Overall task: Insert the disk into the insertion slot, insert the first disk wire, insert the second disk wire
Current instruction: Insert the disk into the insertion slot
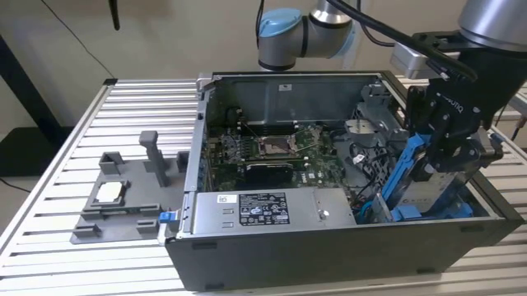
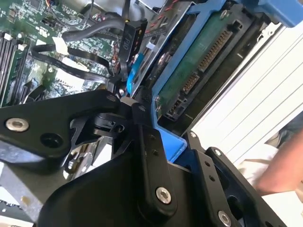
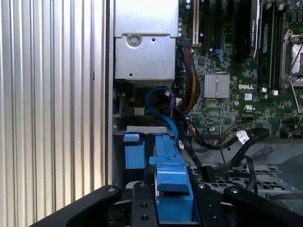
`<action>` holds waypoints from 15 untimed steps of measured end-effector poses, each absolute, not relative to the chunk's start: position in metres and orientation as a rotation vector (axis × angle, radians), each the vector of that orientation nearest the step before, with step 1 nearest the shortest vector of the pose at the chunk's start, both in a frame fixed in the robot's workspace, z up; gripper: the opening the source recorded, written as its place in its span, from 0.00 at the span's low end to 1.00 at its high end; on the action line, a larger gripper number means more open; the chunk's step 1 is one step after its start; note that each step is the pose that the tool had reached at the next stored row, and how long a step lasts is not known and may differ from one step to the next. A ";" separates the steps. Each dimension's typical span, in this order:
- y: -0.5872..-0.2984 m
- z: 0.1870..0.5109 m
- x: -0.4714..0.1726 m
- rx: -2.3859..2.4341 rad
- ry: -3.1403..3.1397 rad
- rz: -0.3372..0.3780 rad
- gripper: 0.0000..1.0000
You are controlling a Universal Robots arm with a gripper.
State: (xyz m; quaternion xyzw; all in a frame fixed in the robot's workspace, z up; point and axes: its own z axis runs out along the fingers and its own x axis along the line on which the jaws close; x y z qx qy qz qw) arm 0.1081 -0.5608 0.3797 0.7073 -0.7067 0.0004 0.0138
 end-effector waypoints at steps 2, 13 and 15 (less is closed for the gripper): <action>-0.561 0.380 0.108 2.203 -2.201 0.001 0.34; -0.560 0.387 0.108 2.229 -2.228 0.049 0.41; -0.558 0.388 0.108 2.237 -2.237 0.066 0.41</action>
